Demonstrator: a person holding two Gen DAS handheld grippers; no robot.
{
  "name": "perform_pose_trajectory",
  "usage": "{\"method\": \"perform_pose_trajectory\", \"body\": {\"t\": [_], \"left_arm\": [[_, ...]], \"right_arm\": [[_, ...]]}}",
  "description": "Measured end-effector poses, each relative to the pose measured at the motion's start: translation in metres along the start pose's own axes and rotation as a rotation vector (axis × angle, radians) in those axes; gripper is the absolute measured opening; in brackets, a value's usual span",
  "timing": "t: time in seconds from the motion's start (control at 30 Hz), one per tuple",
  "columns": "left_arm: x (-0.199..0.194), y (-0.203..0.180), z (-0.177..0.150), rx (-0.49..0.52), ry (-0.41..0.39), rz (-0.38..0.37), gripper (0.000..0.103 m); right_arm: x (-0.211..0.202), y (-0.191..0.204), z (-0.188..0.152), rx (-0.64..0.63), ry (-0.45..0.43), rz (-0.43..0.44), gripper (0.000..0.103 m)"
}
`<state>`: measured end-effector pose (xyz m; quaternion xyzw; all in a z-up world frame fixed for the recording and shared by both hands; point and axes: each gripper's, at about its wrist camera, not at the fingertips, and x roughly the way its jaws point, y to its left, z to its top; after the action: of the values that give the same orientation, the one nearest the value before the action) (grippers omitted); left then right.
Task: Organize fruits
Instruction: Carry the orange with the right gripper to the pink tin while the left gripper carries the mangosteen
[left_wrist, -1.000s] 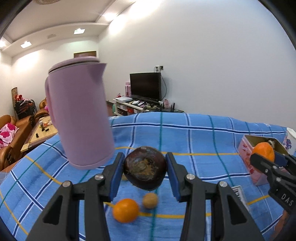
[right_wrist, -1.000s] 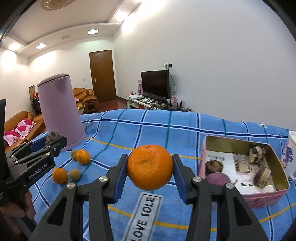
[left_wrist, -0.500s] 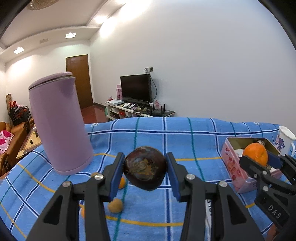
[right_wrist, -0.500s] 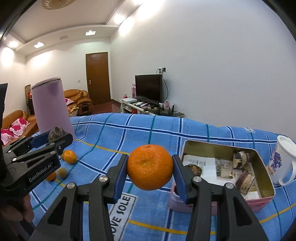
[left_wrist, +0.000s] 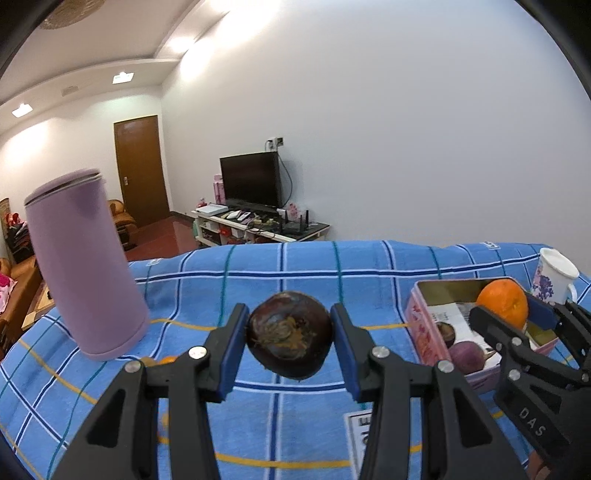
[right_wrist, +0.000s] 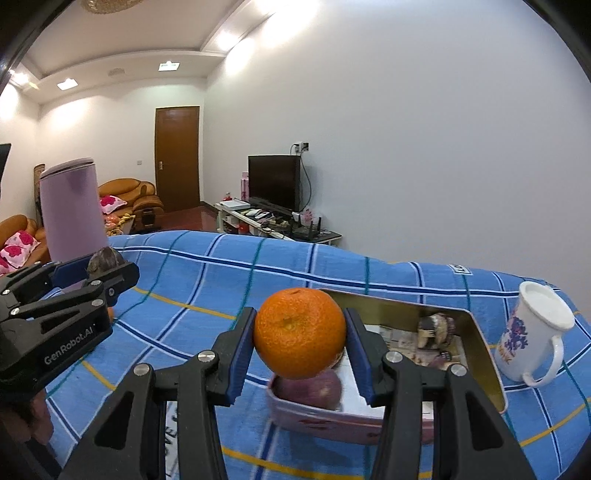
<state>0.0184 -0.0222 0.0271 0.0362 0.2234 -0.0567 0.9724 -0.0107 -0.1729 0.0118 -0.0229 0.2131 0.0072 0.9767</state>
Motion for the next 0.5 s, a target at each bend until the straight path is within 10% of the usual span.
{"method": "perform_pose_trajectory", "body": {"t": [0.5], "left_arm": [[0.017,-0.052,0.004,0.045,0.013,-0.072,0.047]], "right_arm": [[0.006,-0.052,0.002,0.036,0.005,-0.096,0.049]]}}
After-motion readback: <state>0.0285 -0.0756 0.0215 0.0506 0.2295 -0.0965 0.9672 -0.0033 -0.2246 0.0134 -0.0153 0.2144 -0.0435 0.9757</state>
